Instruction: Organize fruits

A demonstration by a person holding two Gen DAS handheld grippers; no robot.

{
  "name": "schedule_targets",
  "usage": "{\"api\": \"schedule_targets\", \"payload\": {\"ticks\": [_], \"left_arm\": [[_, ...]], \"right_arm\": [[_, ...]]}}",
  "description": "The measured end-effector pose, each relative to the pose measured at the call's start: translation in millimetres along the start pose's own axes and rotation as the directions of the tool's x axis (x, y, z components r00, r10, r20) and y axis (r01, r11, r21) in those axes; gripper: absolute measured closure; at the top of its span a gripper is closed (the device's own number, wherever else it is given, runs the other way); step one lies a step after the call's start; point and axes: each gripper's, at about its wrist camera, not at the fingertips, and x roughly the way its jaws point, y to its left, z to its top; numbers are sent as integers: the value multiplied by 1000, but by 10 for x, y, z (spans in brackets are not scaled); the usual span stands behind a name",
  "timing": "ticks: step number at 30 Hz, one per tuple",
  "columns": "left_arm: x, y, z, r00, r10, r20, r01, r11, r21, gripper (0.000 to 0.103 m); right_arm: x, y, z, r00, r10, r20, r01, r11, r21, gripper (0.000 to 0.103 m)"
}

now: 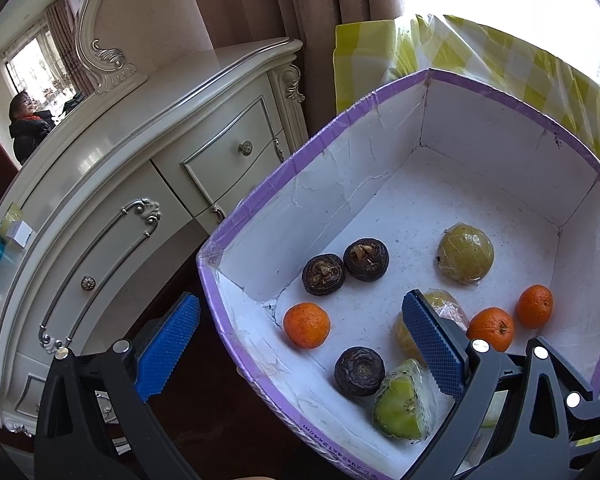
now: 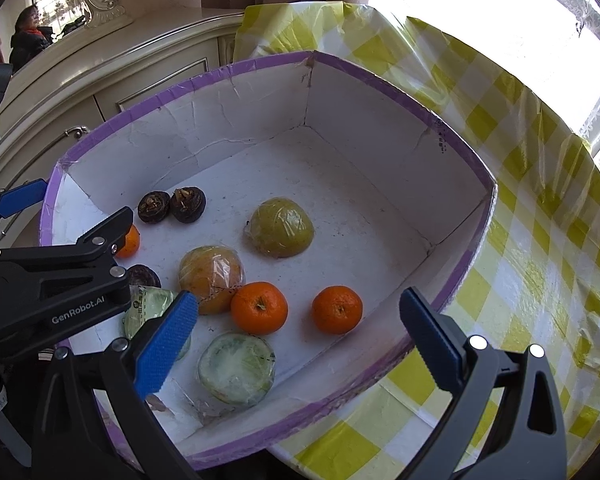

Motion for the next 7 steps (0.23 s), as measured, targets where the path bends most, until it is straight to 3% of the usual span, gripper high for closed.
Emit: {"api": "schedule_targets", "payload": {"ticks": [2,5,7], "left_arm": [[-71,12,32,999,32,4,-32,999,-15,5],[-323,-65,82,992,106,69,-106,994,-4,5],[-570,-168,147,989,87,121,-88,996,2,5]], "right_arm": [[-15,-7,-7,1000,13,8,-13,1000,-4,2],[-151,-79,-49,997,61,55,-61,998,1,2],[-358,-206,-103,990,55,133,-57,998,11,2]]}}
